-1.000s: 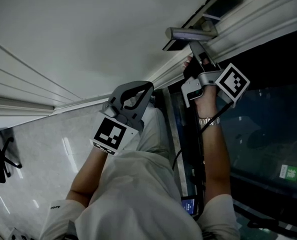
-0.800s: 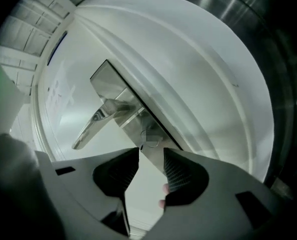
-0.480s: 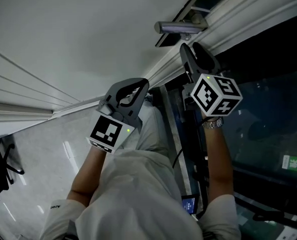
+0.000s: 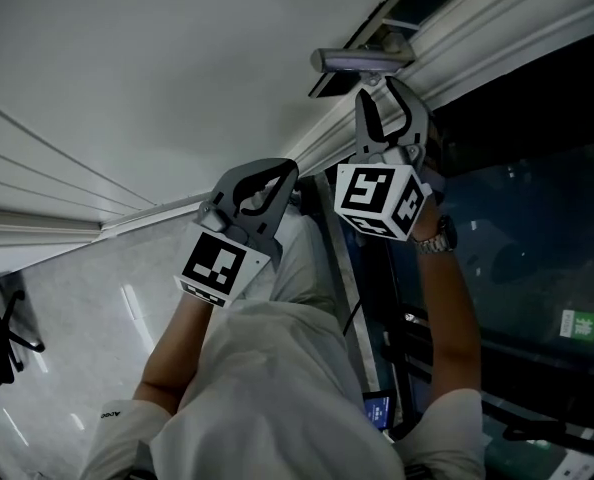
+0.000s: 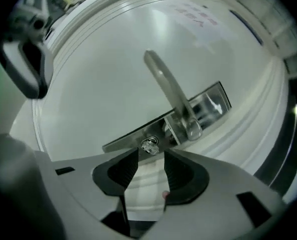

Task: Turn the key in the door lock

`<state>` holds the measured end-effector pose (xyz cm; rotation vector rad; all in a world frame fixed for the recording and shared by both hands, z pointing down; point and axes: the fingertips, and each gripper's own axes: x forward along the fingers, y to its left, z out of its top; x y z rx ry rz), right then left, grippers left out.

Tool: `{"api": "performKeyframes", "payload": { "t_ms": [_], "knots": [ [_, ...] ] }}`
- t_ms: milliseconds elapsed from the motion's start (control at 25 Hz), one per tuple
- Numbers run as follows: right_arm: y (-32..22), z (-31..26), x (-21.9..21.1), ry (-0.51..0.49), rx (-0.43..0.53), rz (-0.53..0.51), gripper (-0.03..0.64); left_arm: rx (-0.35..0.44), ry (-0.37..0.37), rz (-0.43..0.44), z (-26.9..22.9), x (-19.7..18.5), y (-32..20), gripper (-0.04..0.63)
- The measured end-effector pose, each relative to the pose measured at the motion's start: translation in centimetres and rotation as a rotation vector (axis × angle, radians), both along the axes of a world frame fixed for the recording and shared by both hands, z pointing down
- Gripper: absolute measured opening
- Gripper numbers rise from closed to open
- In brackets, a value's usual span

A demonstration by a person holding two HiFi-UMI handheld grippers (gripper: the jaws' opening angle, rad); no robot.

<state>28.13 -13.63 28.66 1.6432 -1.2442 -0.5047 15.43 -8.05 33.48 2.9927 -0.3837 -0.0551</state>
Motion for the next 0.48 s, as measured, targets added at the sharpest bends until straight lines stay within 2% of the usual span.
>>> {"api": "performKeyframes", "payload": {
  "t_ms": [80,160,320,480],
  "knots": [
    [-0.2,0.4,0.2,0.189,-0.025,-0.002,0.14,-0.002,0.001,-0.004,0.0,-0.1,-0.2,0.005],
    [-0.6,0.6,0.2,0.307,-0.041,-0.009,0.14,0.002,-0.001,-0.006,0.1,-0.3,-0.4,0.005],
    [-1.7,1.0,0.0,0.424,-0.062,-0.031,0.138,-0.016,-0.006,-0.017,0.5,-0.6,-0.8,0.005],
    [-2.6,0.8,0.0,0.481,-0.054,-0.047,0.138,-0.017,-0.009,-0.024,0.5,-0.8,-1.2,0.005]
  ]
}}
